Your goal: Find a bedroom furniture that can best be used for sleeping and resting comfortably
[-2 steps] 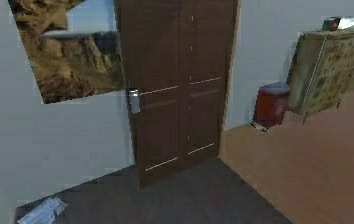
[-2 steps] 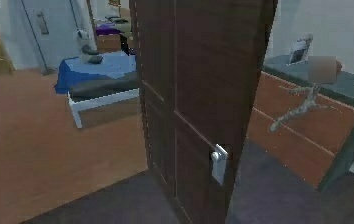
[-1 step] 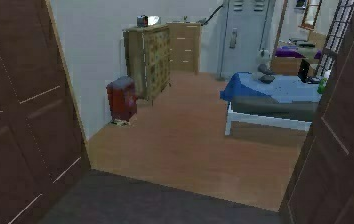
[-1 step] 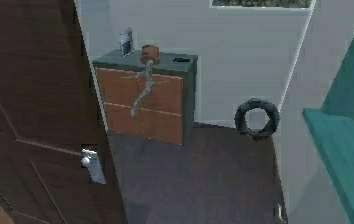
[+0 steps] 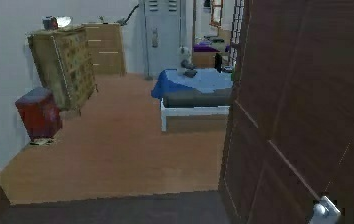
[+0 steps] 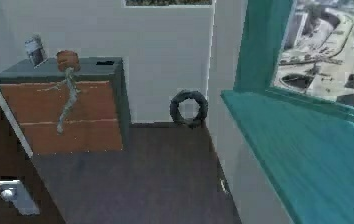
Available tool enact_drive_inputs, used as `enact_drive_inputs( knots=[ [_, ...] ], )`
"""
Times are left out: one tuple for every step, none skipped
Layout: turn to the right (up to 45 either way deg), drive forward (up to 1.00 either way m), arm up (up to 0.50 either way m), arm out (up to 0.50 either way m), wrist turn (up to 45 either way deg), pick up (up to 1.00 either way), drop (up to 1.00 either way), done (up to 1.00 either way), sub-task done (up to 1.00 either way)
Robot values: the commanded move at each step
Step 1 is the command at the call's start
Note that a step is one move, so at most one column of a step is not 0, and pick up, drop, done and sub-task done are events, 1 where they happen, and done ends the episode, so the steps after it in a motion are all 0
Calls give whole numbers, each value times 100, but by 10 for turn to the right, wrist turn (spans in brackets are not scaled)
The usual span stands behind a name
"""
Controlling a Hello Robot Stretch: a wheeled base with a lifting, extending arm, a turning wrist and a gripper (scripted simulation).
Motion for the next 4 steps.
enact_drive_inputs(
  knots=[
    [0, 100, 0, 0, 0, 0, 0, 0, 0],
    [0, 40, 0, 0, 0, 0, 0, 0, 0],
    [240, 0, 0, 0, 0, 0, 0, 0, 0],
    [0, 0, 0, 0, 0, 0, 0, 100, 0]
  ],
)
